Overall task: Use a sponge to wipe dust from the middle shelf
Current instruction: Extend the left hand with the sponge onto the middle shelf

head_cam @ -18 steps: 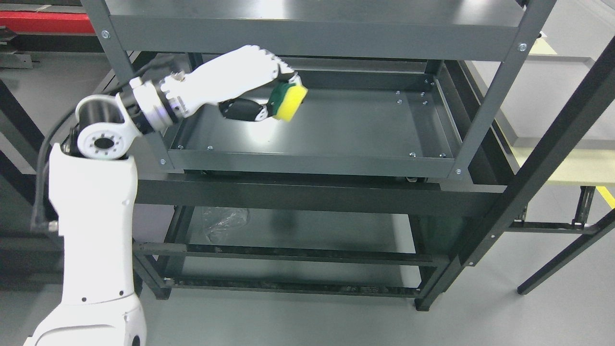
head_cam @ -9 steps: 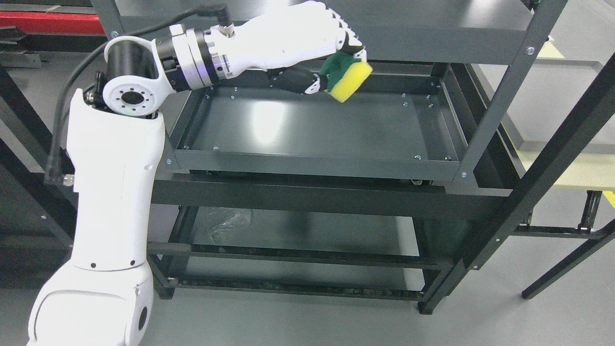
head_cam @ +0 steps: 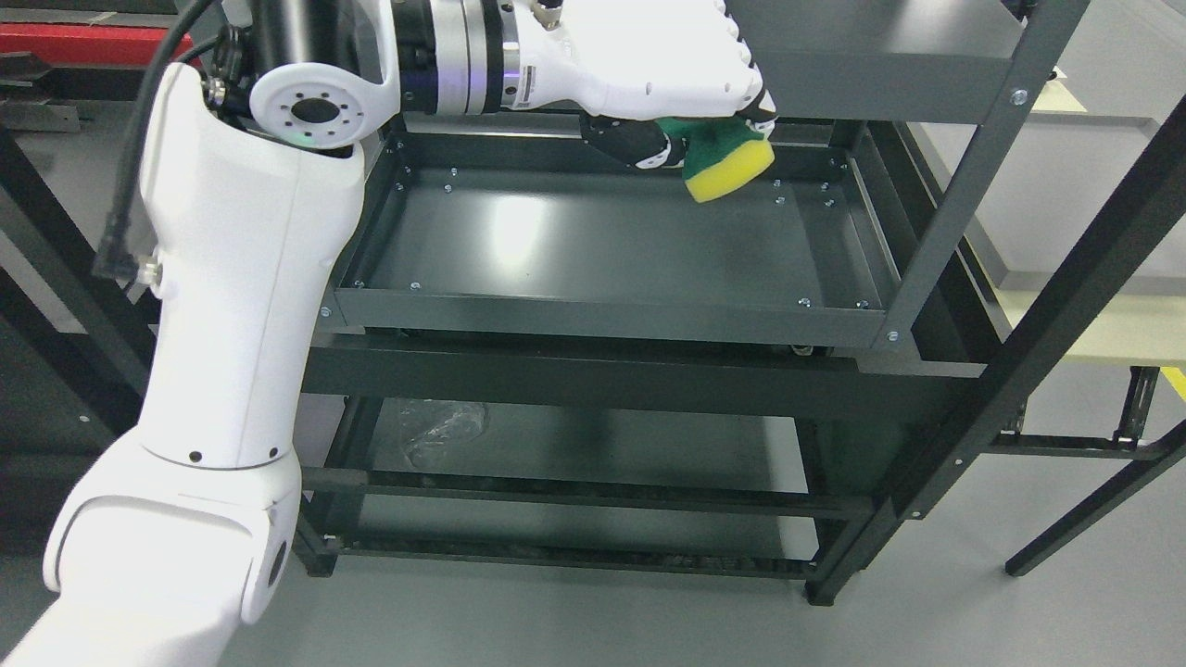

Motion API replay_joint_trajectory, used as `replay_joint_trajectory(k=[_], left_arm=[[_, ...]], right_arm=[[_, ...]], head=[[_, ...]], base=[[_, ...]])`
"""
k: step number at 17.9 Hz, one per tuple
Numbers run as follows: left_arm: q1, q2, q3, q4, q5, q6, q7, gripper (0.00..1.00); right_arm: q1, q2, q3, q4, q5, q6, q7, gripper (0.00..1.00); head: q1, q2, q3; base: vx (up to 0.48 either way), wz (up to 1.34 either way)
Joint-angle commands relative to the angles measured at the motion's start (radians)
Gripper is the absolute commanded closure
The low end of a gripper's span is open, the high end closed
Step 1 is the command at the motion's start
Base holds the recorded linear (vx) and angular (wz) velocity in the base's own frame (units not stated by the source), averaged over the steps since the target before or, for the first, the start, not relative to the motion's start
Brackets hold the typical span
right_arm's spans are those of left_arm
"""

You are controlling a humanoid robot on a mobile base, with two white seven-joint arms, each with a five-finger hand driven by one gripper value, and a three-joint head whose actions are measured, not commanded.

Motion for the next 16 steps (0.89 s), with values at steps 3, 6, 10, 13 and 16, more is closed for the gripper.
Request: replay_joint_trajectory(k=[3,6,10,13,16], left_arm=[[-0.095,0.050,-0.065,-0.018,-0.049,0.000,-0.019,0.91],[-0.089,0.108,-0.057,-0.035,-0.041,0.000,-0.039,0.91],[-0.077,0.186,-0.021,-0.050,-0.010,0.000,-0.059,0.91],[-0.074,0.265,-0.021,-0.071,0.055,0.000,-0.079,0.90],[-0.071,0.366,-0.025,-0.105,0.118,0.000,-0.087,0.90]], right_arm=[[0.001,-0.017,0.000,-0.017,0.000,0.072,-0.002,0.00],[0.001,-0.017,0.000,-0.017,0.000,0.074,0.000,0.00],[-0.001,-0.017,0.000,-0.017,0.000,0.074,0.000,0.00],[-0.001,-0.017,0.000,-0.017,0.000,0.074,0.000,0.00],[0.001,-0.017,0.000,-0.017,0.000,0.072,0.000,0.00]], head=[[0.0000,0.000,0.000],[0.0000,0.000,0.000],[0.0000,0.000,0.000],[0.0000,0.000,0.000],[0.0000,0.000,0.000]], base=[[0.000,0.00],[0.000,0.00],[0.000,0.00],[0.000,0.00],[0.000,0.00]])
